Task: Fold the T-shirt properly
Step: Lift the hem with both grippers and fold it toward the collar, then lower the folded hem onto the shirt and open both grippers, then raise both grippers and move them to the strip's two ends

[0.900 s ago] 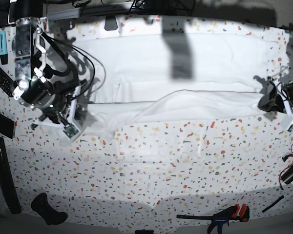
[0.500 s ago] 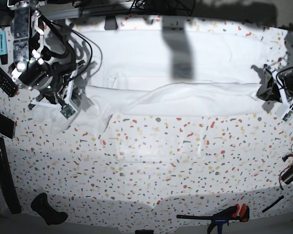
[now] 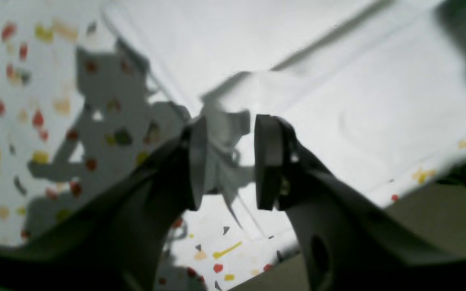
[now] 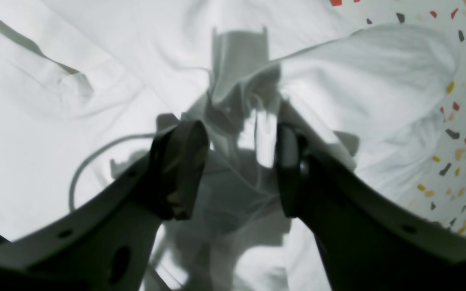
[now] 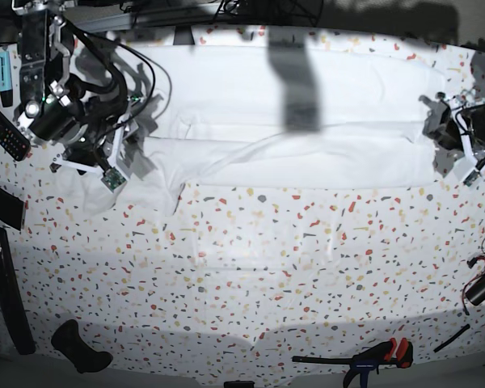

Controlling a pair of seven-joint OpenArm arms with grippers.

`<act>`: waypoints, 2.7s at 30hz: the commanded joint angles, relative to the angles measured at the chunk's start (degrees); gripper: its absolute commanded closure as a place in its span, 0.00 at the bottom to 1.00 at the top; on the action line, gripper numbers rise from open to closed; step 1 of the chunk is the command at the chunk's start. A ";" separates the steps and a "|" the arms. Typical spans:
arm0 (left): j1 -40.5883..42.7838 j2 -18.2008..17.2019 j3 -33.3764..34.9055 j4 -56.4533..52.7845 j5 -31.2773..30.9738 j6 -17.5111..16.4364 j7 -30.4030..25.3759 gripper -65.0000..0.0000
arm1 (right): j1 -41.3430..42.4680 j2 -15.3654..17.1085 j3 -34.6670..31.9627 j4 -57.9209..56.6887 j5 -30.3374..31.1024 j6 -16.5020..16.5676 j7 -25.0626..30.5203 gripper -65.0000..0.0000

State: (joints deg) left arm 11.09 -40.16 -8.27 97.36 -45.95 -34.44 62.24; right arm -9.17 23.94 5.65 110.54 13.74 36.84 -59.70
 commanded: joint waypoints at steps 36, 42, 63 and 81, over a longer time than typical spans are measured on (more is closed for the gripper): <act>-0.74 -1.27 -0.70 9.88 -0.59 1.68 -2.29 0.69 | 32.61 -2.05 19.69 -33.48 9.14 -11.76 -3.08 0.53; -0.74 -1.27 -0.70 9.88 -0.59 1.68 -2.45 0.69 | 36.50 -2.32 19.41 -40.30 11.85 -10.67 -4.20 0.54; -0.76 -1.27 -0.70 9.88 -0.59 1.68 -2.49 0.69 | 35.85 -2.36 11.74 -45.33 11.82 -10.67 -4.31 0.60; -0.72 -1.27 -0.70 9.88 -0.57 1.68 -2.40 0.69 | 34.16 -2.38 11.52 -34.75 22.53 3.16 -4.22 1.00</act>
State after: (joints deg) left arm 10.96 -40.16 -8.27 106.30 -46.11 -32.95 60.55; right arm 23.44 20.64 17.04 74.91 35.14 38.94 -64.88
